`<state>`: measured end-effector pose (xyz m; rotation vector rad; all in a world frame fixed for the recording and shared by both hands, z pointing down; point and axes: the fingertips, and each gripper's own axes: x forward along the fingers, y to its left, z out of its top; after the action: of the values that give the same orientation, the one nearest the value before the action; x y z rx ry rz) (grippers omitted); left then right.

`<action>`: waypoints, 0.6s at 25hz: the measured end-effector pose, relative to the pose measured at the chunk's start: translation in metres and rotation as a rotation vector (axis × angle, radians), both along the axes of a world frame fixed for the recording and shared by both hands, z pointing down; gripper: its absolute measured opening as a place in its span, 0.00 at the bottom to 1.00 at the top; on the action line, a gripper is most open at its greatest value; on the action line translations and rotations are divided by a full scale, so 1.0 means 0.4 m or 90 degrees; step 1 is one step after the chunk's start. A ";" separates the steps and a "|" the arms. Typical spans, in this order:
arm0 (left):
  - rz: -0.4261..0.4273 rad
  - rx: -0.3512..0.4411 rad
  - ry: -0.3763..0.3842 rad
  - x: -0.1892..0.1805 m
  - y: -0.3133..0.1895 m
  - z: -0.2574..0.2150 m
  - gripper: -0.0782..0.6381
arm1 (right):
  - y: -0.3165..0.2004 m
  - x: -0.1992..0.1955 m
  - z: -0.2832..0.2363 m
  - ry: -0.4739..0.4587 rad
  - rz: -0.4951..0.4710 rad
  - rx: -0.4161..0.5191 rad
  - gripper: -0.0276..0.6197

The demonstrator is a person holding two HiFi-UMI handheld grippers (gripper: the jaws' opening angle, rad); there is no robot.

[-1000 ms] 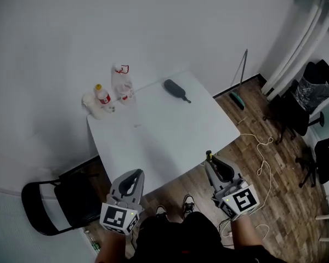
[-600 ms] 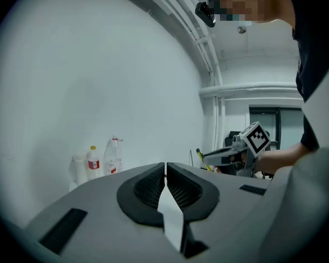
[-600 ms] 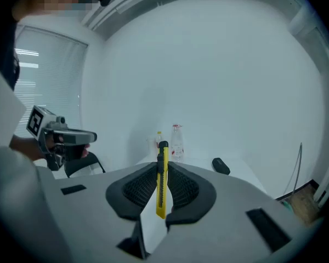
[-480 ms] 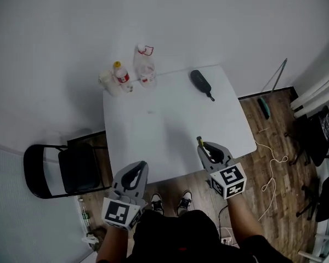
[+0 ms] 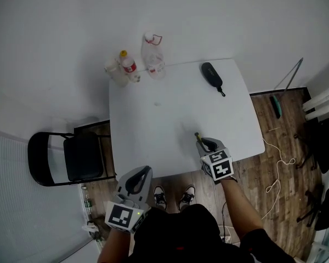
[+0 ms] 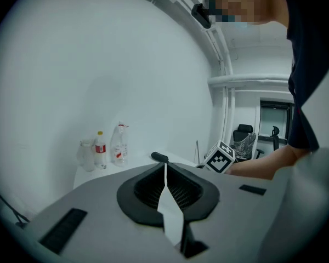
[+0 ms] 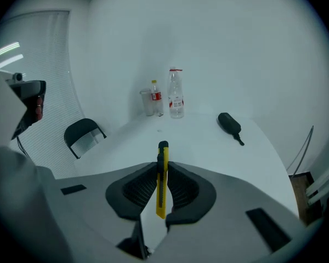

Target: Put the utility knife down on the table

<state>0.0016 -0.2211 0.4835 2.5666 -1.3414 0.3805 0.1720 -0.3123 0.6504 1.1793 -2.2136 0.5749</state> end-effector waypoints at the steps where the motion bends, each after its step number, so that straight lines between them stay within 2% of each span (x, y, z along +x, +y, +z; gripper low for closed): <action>1: 0.002 0.001 -0.001 0.001 0.002 0.005 0.15 | -0.002 -0.002 0.016 0.004 -0.002 -0.009 0.15; 3: 0.003 0.004 0.000 -0.002 0.008 0.011 0.15 | -0.006 -0.004 0.048 0.014 -0.007 -0.027 0.15; 6: -0.011 -0.019 -0.005 -0.023 0.009 0.014 0.15 | -0.010 -0.008 0.104 0.038 -0.017 -0.052 0.15; 10: -0.026 -0.031 -0.015 -0.057 0.001 0.028 0.15 | -0.004 -0.019 0.190 0.069 -0.033 -0.113 0.15; 13: -0.039 -0.033 -0.007 -0.069 -0.001 0.032 0.15 | 0.008 -0.026 0.236 0.092 -0.043 -0.136 0.15; 15: -0.046 -0.024 0.015 -0.076 0.000 0.035 0.15 | 0.016 -0.026 0.257 0.107 -0.045 -0.141 0.15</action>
<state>-0.0287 -0.2211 0.4975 2.4773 -1.4004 0.3586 0.1617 -0.3059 0.7533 0.9939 -1.9849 0.6481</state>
